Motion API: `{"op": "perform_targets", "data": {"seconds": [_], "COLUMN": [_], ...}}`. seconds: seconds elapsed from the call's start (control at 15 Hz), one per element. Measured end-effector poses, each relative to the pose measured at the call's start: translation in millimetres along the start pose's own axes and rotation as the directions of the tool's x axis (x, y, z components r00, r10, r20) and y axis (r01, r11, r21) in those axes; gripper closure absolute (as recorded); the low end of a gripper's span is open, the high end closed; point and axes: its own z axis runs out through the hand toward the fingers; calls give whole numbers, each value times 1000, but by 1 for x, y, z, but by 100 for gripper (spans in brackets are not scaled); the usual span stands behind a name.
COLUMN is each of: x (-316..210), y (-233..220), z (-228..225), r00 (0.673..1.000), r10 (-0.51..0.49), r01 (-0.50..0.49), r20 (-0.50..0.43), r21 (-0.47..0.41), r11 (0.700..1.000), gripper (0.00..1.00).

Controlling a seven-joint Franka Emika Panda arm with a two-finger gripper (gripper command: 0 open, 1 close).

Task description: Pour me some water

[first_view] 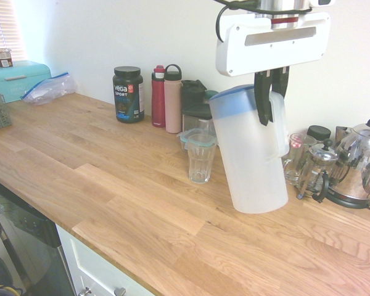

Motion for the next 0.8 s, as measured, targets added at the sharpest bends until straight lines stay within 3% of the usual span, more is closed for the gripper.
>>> {"op": "perform_targets", "data": {"seconds": [0.53,0.8], "x": [51,54], "y": [-86,-86], "z": [42,40], "r00": [985,984], "r10": [-114,-113], "r01": [138,149], "r20": [127,138], "r21": [-207,-288], "r11": [969,946], "gripper": [100,100]}}
